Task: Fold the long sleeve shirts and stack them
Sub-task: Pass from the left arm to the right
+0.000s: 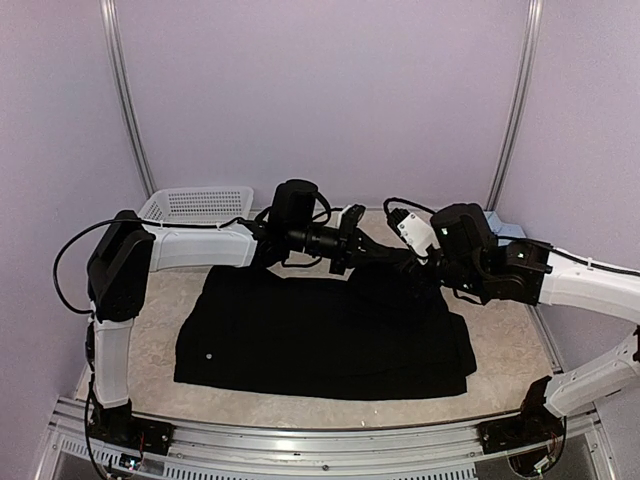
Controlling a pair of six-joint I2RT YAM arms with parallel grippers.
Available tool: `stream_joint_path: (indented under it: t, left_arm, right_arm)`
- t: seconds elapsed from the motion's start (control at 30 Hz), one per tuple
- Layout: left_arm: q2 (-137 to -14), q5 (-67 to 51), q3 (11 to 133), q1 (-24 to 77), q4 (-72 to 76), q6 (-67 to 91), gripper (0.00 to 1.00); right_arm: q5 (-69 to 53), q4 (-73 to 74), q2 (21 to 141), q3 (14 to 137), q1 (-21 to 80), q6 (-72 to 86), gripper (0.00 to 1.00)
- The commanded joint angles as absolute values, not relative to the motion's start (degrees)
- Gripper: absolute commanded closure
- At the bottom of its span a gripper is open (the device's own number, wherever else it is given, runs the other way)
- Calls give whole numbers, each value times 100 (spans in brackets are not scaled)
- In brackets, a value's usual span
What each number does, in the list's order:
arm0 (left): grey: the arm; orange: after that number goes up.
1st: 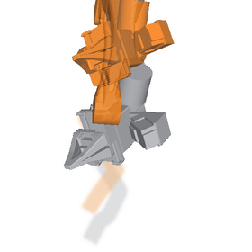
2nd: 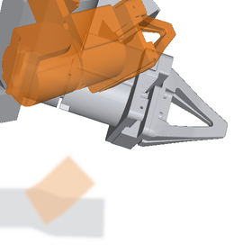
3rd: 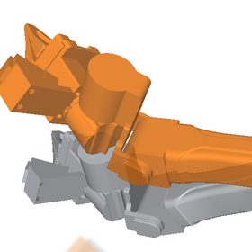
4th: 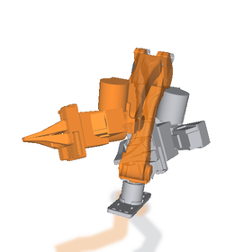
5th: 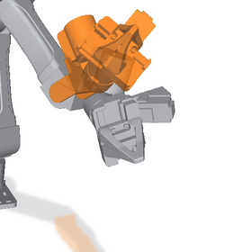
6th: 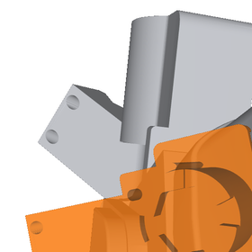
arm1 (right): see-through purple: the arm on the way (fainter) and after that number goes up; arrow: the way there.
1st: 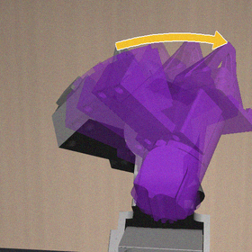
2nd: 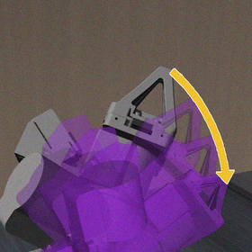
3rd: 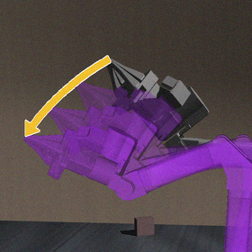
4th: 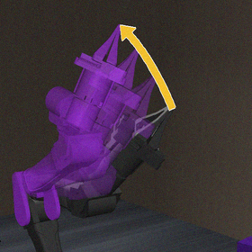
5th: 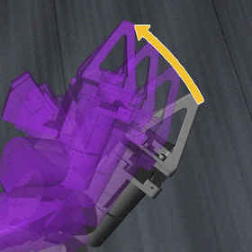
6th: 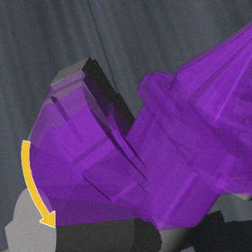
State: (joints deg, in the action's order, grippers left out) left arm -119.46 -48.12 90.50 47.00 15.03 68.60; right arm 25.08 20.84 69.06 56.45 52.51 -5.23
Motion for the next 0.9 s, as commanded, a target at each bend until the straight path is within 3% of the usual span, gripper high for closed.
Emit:
stream_joint_path:
  t: [0.0, 0.23, 0.5, 0.63, 0.77, 0.83, 0.87]
  left_arm:
    - [-11972, -4939, 9145, 4736, 1515, 6838, 100]
    - [-11947, -5033, 9044, 4767, 1727, 6964, 100]
    - [-11877, -5132, 8922, 4814, 1889, 7032, 100]
    - [-11832, -5141, 8847, 4812, 1898, 7023, 100]
    - [-11779, -5109, 8669, 4751, 1937, 6940, 100]
    - [-11739, -5079, 8612, 4703, 1898, 6740, 99]
    - [-11681, -5028, 8568, 4672, 1853, 6587, 92]
  right_arm:
    - [2947, 2303, 7145, 5865, 5352, -766, 30]
    - [2872, 2197, 7291, 5982, 5358, -926, 31]
    - [3067, 2033, 7629, 6014, 5349, -1111, 42]
    - [3078, 1964, 7637, 6023, 5322, -1134, 62]
    - [3070, 1926, 7485, 5989, 5307, -1134, 100]
    - [3077, 1925, 7367, 5941, 5309, -1141, 100]
    - [3060, 1936, 7272, 5909, 5303, -1134, 100]
